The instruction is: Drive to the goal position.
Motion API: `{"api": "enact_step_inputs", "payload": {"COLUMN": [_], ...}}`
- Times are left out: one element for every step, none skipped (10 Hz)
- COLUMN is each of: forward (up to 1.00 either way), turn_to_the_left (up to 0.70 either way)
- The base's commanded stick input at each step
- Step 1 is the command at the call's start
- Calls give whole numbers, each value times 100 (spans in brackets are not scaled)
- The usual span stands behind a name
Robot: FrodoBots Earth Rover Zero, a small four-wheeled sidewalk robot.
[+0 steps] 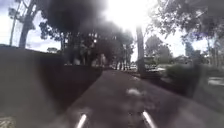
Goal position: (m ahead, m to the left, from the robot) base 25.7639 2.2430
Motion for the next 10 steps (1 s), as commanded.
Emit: {"api": "enact_step_inputs", "payload": {"forward": [85,85,85,85,85,85,85,85,85,85], "turn_to_the_left": [0,0,0,0,0,0,0,0,0,0]}}
